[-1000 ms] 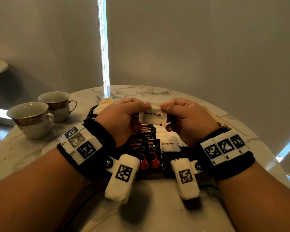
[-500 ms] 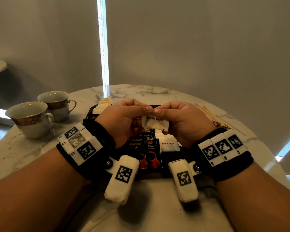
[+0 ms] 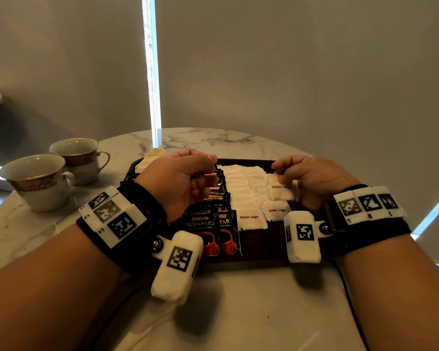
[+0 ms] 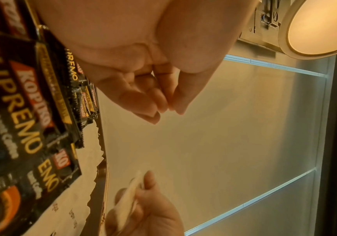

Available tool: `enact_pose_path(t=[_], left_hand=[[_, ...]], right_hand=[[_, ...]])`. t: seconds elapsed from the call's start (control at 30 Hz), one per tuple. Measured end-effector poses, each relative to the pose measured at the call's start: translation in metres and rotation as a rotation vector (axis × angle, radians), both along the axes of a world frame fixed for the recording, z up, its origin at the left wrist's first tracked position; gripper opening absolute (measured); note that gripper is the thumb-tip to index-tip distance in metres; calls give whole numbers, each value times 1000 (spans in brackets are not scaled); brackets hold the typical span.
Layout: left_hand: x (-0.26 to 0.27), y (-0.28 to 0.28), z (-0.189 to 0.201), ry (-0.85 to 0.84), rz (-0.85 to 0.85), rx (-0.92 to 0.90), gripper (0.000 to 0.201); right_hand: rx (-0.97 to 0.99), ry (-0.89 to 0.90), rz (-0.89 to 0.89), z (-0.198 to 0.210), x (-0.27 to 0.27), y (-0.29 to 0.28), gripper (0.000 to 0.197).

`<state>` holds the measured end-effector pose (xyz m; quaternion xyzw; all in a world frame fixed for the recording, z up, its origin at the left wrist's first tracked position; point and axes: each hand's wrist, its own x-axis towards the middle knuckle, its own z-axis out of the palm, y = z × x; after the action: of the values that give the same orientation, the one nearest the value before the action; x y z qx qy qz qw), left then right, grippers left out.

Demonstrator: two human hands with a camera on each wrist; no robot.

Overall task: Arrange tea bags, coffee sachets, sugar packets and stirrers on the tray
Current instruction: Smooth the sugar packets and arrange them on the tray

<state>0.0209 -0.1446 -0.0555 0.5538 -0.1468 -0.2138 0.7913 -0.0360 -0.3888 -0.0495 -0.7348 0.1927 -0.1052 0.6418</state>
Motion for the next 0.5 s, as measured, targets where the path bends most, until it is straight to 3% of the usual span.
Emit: enact_pose_path(t=[0.2, 0.5], left_hand=[[0, 0, 1, 0, 2, -7, 9], [1, 0, 1, 12, -3, -10, 8]], right_hand=[[-194, 297, 46, -7, 3, -6, 39], [-301, 405, 97, 1, -5, 1, 25]])
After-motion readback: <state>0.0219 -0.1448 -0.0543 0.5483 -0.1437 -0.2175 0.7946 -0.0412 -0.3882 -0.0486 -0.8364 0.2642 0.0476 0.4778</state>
